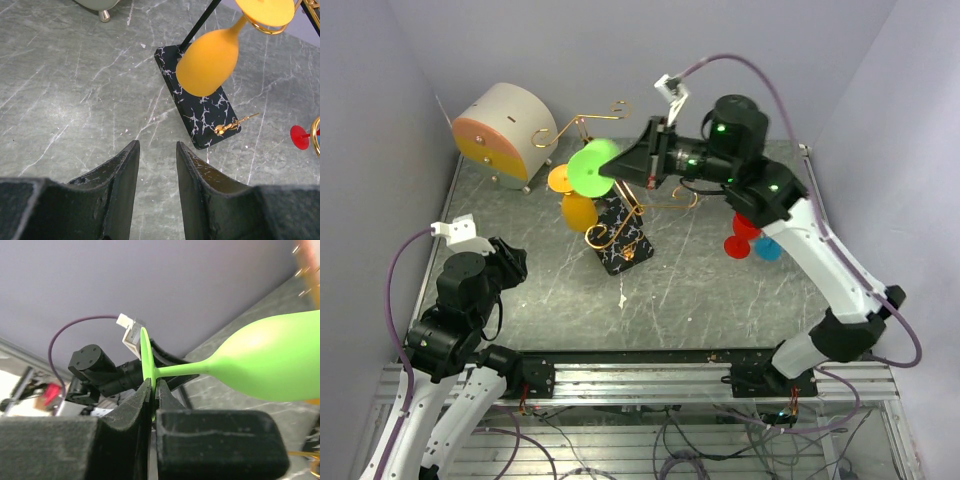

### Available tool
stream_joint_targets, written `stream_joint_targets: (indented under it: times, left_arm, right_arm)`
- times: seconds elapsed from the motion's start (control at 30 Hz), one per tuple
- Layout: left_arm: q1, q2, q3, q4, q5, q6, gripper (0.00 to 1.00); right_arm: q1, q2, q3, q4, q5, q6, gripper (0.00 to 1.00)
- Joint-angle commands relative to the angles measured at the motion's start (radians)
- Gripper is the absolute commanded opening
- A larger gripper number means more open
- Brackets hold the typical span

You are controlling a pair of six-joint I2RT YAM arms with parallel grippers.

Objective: Take the wine glass off the wine glass rack

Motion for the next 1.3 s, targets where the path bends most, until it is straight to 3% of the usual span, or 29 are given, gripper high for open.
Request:
stream_joint_targets:
  times: [0.0,0.27,0.5,0.63,0.77,0.93,1.27]
  left_arm:
    - [0.003,0.001,0.001,0.025,-0.019,-0.008,0.47]
    - [0.003,0.015,0.02,0.018,0.045,-0.062,0.47]
    - [0.003,0.036,0.114,0.07,0.324,-0.305,0.5]
    - [0.003,0.086,0.192,0.102,0.511,-0.516,0.6]
    - [0.003,0.12,0.209,0.207,0.671,-0.688,0.62]
    - [0.003,0.137,0.177,0.308,0.755,-0.816,0.62]
    - [0.003,0.18,0.223,0.222,0.744,-0.786,0.62]
  right_arm:
    - [0.001,-0.106,0.095,-0.159,0.163,-0.235,0.0]
    - [0.0,-0.309,-0.043,-0.187,0.438,-0.454,0.0]
    - [0.001,-0.433,-0.269,-0.186,0.649,-0.617,0.0]
    - [0.003,-0.483,-0.361,-0.189,0.776,-0.676,0.0]
    - [0.006,-0.527,-0.432,-0.159,0.771,-0.698,0.0]
    - [0.029,-0.569,-0.485,-0.111,0.724,-0.735,0.0]
    - [0.058,-0.472,-0.374,-0.108,0.736,-0.829,0.0]
